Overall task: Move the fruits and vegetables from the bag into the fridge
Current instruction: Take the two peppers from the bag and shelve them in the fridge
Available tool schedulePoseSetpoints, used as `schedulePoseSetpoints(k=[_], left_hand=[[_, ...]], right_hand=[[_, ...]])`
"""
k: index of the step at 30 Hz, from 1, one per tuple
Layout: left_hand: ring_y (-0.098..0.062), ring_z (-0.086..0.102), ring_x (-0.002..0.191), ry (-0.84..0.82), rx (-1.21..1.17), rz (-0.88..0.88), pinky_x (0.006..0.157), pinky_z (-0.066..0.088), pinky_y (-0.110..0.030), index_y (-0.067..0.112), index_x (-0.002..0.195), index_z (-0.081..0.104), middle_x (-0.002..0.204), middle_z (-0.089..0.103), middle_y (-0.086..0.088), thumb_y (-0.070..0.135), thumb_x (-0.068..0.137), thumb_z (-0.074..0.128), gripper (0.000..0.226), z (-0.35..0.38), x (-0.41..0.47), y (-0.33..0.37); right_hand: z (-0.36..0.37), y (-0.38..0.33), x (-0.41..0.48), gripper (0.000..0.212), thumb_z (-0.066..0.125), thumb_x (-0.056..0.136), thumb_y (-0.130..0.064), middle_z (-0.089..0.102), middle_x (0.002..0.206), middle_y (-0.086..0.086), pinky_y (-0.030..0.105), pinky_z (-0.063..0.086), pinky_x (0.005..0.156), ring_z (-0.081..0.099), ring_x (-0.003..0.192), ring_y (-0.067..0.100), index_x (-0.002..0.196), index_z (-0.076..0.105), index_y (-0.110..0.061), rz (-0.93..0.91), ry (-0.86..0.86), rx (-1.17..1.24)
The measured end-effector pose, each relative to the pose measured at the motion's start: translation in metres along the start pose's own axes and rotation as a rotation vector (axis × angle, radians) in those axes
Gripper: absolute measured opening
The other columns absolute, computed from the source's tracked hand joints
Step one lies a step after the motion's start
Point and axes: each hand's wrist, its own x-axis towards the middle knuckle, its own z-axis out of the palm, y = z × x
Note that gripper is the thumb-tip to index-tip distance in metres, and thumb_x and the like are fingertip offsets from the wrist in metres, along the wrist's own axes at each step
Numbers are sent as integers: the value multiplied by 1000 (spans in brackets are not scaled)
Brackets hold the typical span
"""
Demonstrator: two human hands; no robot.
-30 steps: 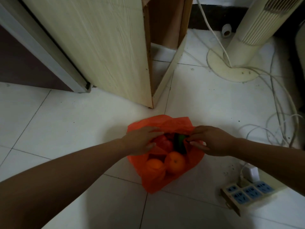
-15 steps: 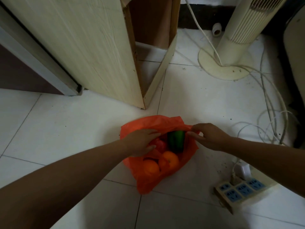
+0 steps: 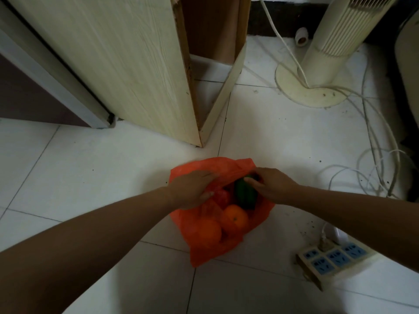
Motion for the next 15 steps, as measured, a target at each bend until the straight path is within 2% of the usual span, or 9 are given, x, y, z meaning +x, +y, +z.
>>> schedulePoseSetpoints(k=[4, 7, 10, 15], left_hand=[[-20, 21, 142, -34, -18, -53, 114, 17, -30, 16, 149, 18, 154, 24, -6, 37, 97, 40, 60, 2, -4, -9], [-21, 20, 142, -36, -23, -71, 115, 17, -31, 17, 149, 18, 154, 24, -7, 38, 97, 40, 60, 1, -6, -11], [-20, 22, 141, -20, -39, -73, 113, 18, -29, 17, 148, 19, 154, 25, -7, 38, 97, 41, 60, 1, -8, -11], [-19, 23, 140, 39, -76, -64, 111, 15, -23, 14, 148, 21, 153, 25, -6, 34, 97, 42, 58, -8, -10, -6]], right_hand=[[2, 4, -3, 47, 52, 90, -45, 59, 125, 5, 25, 43, 89, 56, 109, 20, 130, 48, -21, 27, -102, 27], [7, 4, -4, 71, 69, 75, -52, 54, 131, 1, 31, 41, 98, 52, 115, 19, 134, 42, -24, -30, -71, -62], [9, 4, -5, 89, 78, 64, -49, 49, 136, 2, 34, 38, 101, 47, 121, 22, 138, 37, -22, -58, -81, -158], [5, 7, -8, 91, 81, 60, -48, 48, 133, 1, 30, 37, 98, 46, 117, 20, 136, 37, -25, -78, -73, -239]])
